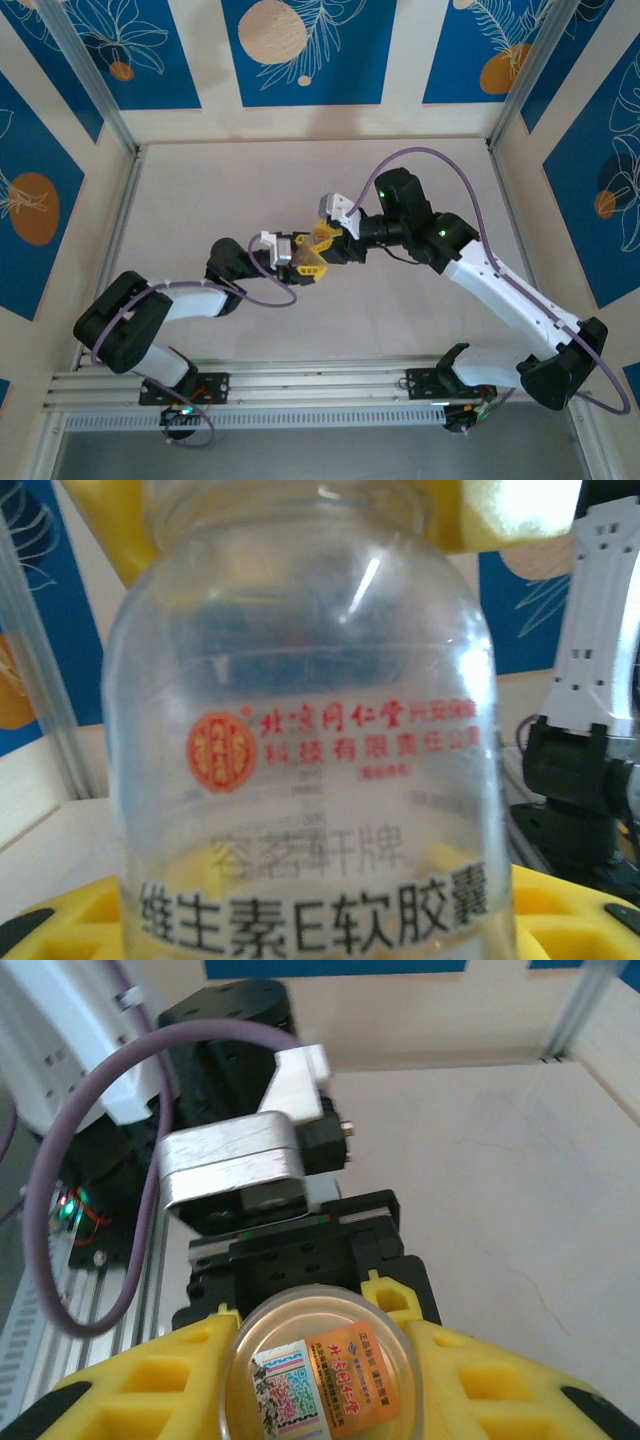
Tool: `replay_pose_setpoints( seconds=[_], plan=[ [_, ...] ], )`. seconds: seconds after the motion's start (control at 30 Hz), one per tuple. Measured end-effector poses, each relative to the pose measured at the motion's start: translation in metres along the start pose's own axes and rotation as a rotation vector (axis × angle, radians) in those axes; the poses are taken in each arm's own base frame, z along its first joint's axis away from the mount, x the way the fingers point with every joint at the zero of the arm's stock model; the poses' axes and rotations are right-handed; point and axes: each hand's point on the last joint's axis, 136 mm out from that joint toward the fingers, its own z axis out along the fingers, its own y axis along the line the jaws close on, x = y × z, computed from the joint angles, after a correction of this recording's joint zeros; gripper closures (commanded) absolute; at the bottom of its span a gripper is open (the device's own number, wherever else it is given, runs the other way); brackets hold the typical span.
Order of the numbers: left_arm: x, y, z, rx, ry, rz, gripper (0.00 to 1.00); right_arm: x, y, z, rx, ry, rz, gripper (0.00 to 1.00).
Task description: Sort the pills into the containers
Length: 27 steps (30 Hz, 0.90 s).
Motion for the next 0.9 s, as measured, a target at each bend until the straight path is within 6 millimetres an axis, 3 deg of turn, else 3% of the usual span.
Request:
replay_pose_setpoints(
  seconds=[0.07, 0.17, 0.4, 0.73, 0.9],
  plan=[
    [0.000, -0.005, 0.000, 0.029, 0.002, -0.005, 1.00, 0.002, 0.003, -0.002, -0.035, 0.015, -0.035, 0.90],
    [-0.002, -0.007, 0.001, 0.053, -0.001, -0.018, 1.00, 0.002, 0.003, -0.005, -0.091, 0.029, -0.061, 0.71],
    [-0.005, -0.005, -0.001, 0.059, -0.004, -0.034, 1.00, 0.000, -0.001, -0.006, -0.149, 0.057, -0.071, 0.44],
    [-0.004, -0.001, -0.003, 0.049, -0.001, -0.033, 1.00, -0.006, -0.002, -0.015, -0.128, 0.064, -0.033, 0.25],
    [-0.002, 0.013, -0.004, -0.030, 0.003, -0.021, 1.00, -0.028, -0.016, -0.024, 0.009, 0.019, 0.032, 0.23]
  ],
)
